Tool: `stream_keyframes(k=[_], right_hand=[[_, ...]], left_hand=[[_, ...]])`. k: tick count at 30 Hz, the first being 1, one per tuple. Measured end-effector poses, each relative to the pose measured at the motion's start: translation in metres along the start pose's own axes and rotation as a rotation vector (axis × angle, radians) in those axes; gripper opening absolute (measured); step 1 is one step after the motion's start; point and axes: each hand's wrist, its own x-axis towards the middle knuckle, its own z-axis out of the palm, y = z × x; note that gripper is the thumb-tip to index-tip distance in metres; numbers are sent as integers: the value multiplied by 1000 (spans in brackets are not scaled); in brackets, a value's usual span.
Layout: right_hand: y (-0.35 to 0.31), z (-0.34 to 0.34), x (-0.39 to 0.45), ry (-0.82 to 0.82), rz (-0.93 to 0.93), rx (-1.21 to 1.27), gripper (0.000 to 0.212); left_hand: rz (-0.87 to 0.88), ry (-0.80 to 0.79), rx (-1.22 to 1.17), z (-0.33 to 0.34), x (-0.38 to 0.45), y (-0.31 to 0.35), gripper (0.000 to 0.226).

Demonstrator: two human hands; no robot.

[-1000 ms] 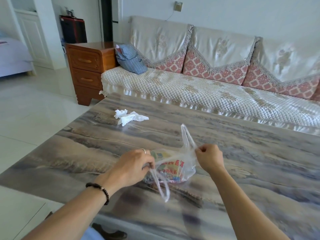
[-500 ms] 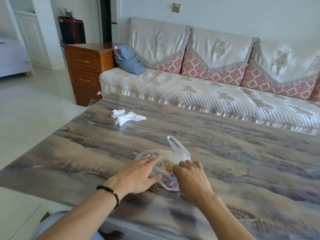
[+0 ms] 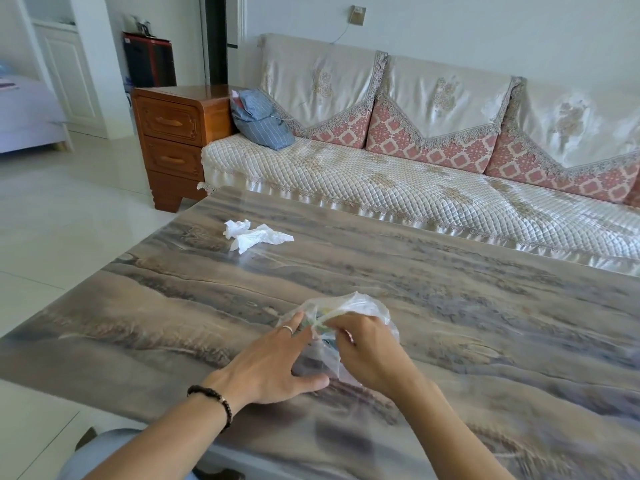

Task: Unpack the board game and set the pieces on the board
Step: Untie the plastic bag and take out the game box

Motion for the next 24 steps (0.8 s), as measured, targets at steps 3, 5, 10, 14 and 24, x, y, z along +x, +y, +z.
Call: stream_keyframes(k=[3, 5, 10, 14, 24], right_hand=[[24, 6, 15, -89, 293, -131, 25], [39, 6, 21, -130, 410, -15, 26], [33, -17, 14, 286, 599, 205, 21], [4, -41, 9, 678, 385, 385, 11], [34, -5, 33, -303, 397, -115, 38]], left_hand=[[3, 17, -21, -3, -6, -4, 58], [-5, 47, -65, -3, -4, -8, 53], [-97, 215, -117, 6, 18, -9, 51], [-94, 275, -70, 12, 29, -1, 41], [-62, 170, -54, 14, 28, -6, 87]])
